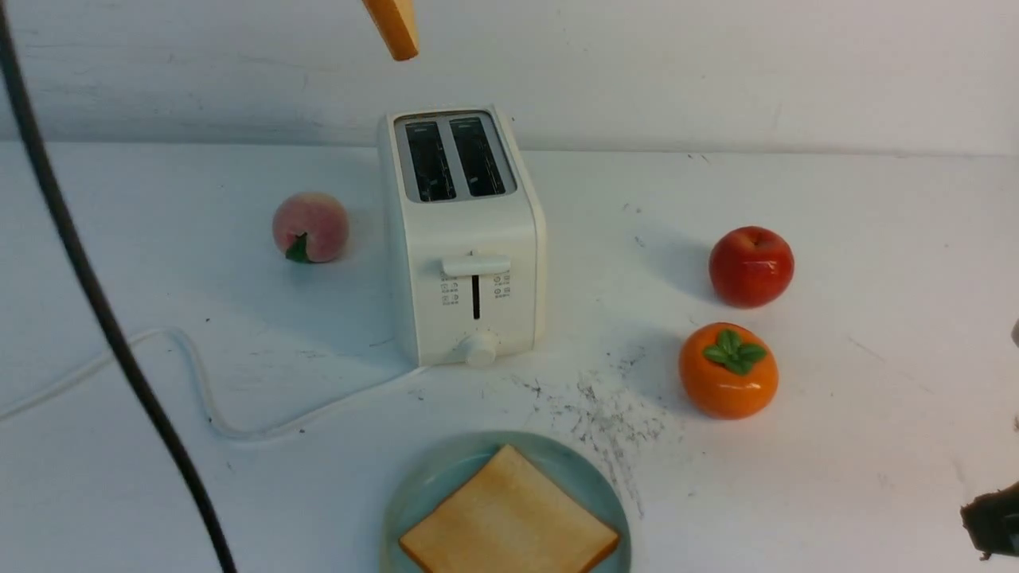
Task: Take toasted bread from bread machine on white table place on plate.
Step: 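Place the slice of bread on the plate with the left gripper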
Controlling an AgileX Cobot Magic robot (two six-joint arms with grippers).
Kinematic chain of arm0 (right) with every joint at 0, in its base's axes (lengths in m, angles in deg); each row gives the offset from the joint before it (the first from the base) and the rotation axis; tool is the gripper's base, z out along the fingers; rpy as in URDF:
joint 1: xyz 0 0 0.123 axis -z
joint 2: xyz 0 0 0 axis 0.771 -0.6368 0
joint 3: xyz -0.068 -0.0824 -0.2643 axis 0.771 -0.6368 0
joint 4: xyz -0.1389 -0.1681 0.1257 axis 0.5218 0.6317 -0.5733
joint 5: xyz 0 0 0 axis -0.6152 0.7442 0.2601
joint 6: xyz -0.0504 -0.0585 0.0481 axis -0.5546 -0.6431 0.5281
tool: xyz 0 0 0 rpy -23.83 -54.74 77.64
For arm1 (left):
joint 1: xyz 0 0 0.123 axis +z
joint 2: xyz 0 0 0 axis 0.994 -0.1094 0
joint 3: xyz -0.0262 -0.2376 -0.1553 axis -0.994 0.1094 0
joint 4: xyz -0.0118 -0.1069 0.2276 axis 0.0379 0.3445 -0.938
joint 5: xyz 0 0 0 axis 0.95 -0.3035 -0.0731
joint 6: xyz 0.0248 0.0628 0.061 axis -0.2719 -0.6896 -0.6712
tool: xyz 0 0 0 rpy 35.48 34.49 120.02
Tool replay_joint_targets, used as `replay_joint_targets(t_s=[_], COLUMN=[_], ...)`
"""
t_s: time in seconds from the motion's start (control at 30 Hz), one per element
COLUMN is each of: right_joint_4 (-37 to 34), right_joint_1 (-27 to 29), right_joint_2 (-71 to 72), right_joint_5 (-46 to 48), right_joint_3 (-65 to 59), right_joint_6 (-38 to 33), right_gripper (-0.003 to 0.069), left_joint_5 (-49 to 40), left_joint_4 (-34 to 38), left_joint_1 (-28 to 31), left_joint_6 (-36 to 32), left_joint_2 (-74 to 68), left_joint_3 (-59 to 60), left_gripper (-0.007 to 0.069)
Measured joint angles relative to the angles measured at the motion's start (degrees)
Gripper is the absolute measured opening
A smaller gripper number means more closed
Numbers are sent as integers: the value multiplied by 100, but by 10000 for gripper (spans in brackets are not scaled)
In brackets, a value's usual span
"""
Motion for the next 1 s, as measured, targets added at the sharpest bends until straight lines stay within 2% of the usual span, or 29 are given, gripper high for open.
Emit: replay_joint_targets(t_s=[0.17, 0.33, 0.4, 0.43, 0.5, 0.57, 0.6, 0.7, 0.83, 1.0], right_joint_4=[-7, -2, -2, -2, -2, -2, -2, -2, -2, -2], right_joint_1=[0, 0, 0, 0, 0, 0, 0, 0, 0, 0], right_joint_2=[0, 0, 0, 0, 0, 0, 0, 0, 0, 0], right_joint_5=[0, 0, 0, 0, 0, -7, -37, -45, -63, -63], right_joint_3=[0, 0, 0, 0, 0, 0, 0, 0, 0, 0], right_joint_6=[0, 0, 0, 0, 0, 0, 0, 0, 0, 0], right_gripper=[74, 76, 78, 78, 79, 80, 80, 84, 87, 87], left_joint_5=[-112, -112, -112, -112, 17, 288, 661, 1223, 1535, 1581], left_joint_4=[597, 1545, 2387, 2454, 3283, 3756, 4265, 5158, 5920, 6104], left_joint_1=[0, 5, 11, 11, 11, 11, 11, 11, 11, 11], left_joint_6=[-658, -882, -1264, -1296, -1704, -1968, -2296, -2998, -3956, -4496], left_joint_2=[598, 1245, 1682, 1742, 2024, 2151, 2231, 2247, 2068, 1727], left_joint_3=[577, 2084, 3335, 3436, 4569, 5339, 5920, 6923, 7522, 7606], left_gripper=[120, 120, 120, 120, 120, 120, 120, 120, 120, 120])
